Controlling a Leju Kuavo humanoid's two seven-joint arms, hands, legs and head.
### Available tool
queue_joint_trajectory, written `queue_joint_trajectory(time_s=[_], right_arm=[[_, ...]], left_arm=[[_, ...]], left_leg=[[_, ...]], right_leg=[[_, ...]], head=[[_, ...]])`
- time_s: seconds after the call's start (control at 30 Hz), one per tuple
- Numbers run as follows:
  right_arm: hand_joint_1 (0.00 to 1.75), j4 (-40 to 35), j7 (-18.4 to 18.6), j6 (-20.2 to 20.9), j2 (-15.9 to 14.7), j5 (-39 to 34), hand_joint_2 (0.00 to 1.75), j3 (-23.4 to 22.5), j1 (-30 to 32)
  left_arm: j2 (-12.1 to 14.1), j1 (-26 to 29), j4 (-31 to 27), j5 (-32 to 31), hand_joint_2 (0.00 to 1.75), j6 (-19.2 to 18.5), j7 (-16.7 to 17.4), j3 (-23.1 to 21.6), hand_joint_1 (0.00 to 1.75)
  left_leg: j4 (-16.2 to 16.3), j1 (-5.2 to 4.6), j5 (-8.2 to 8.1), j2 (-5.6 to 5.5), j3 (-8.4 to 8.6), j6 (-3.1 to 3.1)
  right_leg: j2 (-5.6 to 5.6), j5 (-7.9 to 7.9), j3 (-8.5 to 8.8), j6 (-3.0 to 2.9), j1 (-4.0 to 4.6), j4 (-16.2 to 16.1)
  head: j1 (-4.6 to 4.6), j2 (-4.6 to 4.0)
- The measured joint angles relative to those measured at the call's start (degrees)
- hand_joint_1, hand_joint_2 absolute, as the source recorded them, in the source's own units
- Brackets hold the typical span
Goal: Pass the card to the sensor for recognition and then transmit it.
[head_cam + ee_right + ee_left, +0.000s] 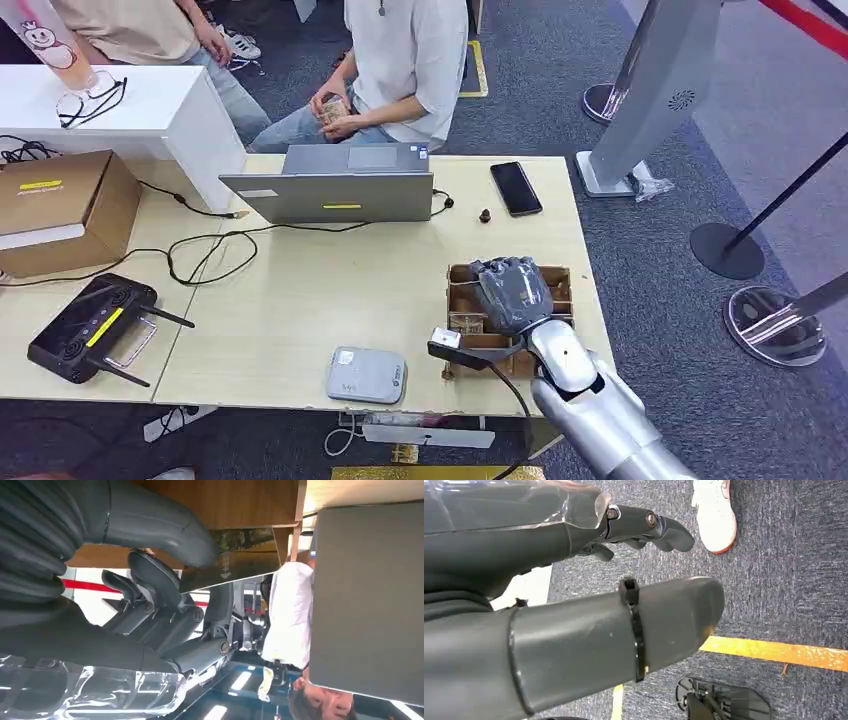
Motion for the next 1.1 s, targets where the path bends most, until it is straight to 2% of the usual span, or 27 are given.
queue_joint_trajectory(time_s=[1.1], right_arm=[[1.75,-0.20,-0.35,-0.63,0.55,0.09,1.75,-0.09,-0.70]], left_arm=[[0.04,0.02,0.00,0.20,0.00,0.26,0.04,0.00,0.00]], left_leg=[[0.00,0.00,0.00,0.00,0.00,0.00]], right_leg=[[0.00,0.00,0.00,0.00,0.00,0.00]], head=[[0.00,0.00]])
